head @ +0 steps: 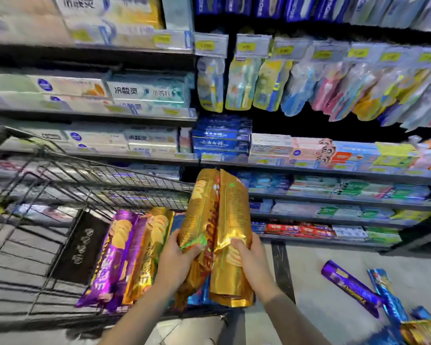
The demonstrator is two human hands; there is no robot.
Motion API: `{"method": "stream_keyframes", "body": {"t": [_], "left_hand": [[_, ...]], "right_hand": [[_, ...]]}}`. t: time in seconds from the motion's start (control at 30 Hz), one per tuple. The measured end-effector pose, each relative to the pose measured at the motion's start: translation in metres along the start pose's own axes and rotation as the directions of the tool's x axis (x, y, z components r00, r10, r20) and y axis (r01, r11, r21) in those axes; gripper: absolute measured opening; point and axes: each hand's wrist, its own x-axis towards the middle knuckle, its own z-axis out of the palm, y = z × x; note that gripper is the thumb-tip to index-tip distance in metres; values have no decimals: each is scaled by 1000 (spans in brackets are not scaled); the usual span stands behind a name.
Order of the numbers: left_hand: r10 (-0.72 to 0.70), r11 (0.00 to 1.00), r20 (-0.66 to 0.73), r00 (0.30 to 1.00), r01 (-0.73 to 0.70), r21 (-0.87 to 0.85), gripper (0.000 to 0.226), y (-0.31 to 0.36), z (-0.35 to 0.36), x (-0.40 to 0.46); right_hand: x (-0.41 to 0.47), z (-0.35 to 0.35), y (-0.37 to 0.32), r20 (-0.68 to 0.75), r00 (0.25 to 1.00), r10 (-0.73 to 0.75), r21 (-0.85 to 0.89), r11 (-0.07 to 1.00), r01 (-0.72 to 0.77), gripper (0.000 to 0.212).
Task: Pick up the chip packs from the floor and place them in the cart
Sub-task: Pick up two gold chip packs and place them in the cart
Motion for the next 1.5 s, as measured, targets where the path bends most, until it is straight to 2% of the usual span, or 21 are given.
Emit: {"method": "stream_keyframes", "body": {"t": [0.1,0.23,0.3,0.4,0.5,0.6,0.7,0.8,0.93,1.03,1.13,1.2,1.3,1.4,1.5], "left_hand": [[-64,998,-23,998,64,18,54,-29,-8,10],[-189,981,-43,981,191,32,60,-63,0,29],[-244,969,-36,969,245,30,52,-73,8,39],[-310,949,-72,948,313,40,58,-85,21,68],[-269,959,-55,961,273,81,45,-94,37,100],[-226,964,-27,974,228,137,41,-110,52,121],[-239,955,6,971,234,181,55,-148,70,129],[-292,938,50,955,276,208,67,-174,83,135],[-315,930,108,943,283,234,71,-157,81,139],[-319,929,128,939,284,237,75,-129,66,137],[-229,922,153,961,164,350,53,-83,44,135],[-95,853,197,976,-22,521,57,-52,32,134],[114,617,314,942,-315,721,69,-6,24,136],[249,357,464,850,-526,772,73,47,40,125],[315,148,610,727,-673,725,73,94,80,103]], "right_hand": [[9,21,21,44,997,66,-75,995,-63,33],[37,38,50,43,987,152,-170,975,-143,36],[51,42,61,34,982,184,-209,962,-174,30],[79,47,80,7,976,216,-267,941,-206,20],[109,44,95,-69,973,221,-365,902,-231,26],[129,44,108,-62,969,240,-463,853,-240,29],[140,43,125,-65,959,277,-570,778,-263,43],[142,41,136,-102,949,297,-585,754,-299,45],[143,40,138,-117,944,310,-615,723,-314,47],[149,37,136,-72,968,241,-650,725,-229,55],[158,27,124,20,984,180,-697,708,-115,51],[138,25,71,62,995,81,-746,666,-7,52],[125,4,18,93,992,-82,-881,457,120,62],[107,-41,-13,80,972,-222,-937,317,150,60],[77,-98,-26,-48,950,-308,-948,314,54,60]]}}
